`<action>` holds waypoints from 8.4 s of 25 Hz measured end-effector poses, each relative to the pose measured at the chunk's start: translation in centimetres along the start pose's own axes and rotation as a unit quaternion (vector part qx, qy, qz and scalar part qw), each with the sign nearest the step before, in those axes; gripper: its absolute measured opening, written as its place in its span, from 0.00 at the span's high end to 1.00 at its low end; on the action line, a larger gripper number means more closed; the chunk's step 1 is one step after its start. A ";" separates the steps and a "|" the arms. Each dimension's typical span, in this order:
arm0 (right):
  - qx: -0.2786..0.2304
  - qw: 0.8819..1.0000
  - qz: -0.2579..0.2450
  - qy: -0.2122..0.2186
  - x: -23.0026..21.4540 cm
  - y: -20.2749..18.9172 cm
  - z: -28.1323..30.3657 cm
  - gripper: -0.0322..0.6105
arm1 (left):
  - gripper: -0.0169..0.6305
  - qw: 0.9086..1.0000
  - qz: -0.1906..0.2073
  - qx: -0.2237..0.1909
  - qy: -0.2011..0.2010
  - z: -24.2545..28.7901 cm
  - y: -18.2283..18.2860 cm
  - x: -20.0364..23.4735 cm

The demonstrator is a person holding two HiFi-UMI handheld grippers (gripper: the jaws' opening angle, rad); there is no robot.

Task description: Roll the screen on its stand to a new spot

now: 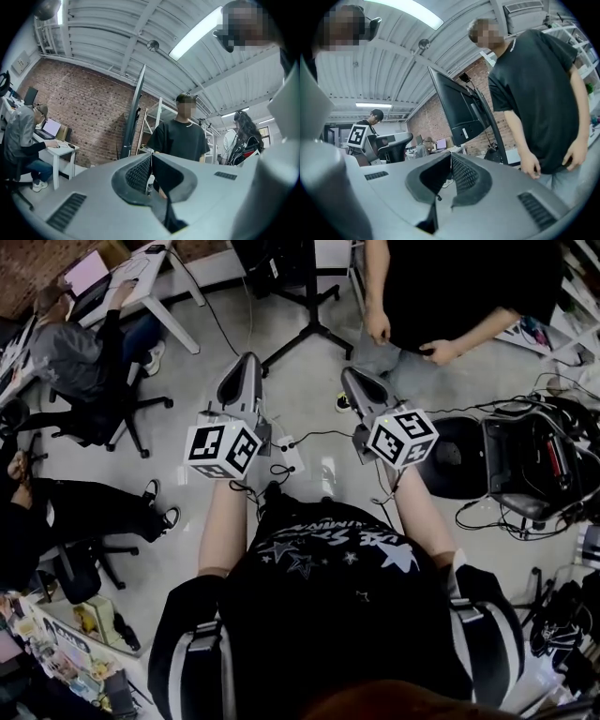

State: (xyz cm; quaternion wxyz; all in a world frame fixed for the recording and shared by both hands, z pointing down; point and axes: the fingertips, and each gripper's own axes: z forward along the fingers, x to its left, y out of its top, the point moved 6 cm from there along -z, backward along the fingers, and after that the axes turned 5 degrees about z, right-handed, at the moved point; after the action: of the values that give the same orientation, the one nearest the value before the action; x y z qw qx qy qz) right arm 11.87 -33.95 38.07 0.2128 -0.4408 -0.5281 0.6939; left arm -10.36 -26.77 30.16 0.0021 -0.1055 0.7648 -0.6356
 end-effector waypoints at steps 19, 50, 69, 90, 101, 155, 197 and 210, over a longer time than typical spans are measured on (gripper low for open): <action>-0.074 0.993 -0.053 -0.074 5.9 5.5 19.2 0.94 | 0.96 0.998 -0.009 -0.001 -0.065 4.0 2.6 17.2; -0.089 0.943 -0.181 -0.266 3.6 15.5 33.8 0.47 | 0.96 0.993 -0.030 0.019 -0.116 5.3 1.0 22.5; -0.149 0.920 -0.189 -0.310 3.0 14.8 33.9 0.63 | 0.96 0.993 -0.028 0.049 -0.102 3.5 -0.6 23.3; -0.162 0.922 -0.189 -0.298 6.5 13.2 28.3 0.63 | 0.96 0.995 -0.042 0.051 -0.074 -0.4 -1.1 23.8; -0.168 0.917 -0.187 -0.308 9.3 12.0 26.9 0.63 | 0.96 0.996 -0.038 0.054 -0.063 -3.4 -0.3 20.1; -0.195 0.934 -0.162 -0.253 13.6 7.4 -0.1 0.62 | 0.96 0.991 -0.020 0.054 -0.119 -12.2 0.5 3.2; -0.214 0.933 -0.174 -0.231 18.1 5.3 -7.8 0.62 | 0.95 0.987 -0.013 0.069 -0.144 -13.7 -0.6 -2.6; -0.213 0.932 -0.177 -0.234 16.4 6.3 -6.6 0.62 | 0.95 0.988 -0.004 0.069 -0.141 -12.1 -0.1 -2.8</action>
State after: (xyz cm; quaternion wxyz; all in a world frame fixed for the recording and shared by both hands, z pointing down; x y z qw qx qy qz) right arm 9.97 -20.08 25.56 0.1037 -0.2004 -0.7679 0.5996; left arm -9.31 -14.58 32.21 0.1140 -0.1968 0.7109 -0.6655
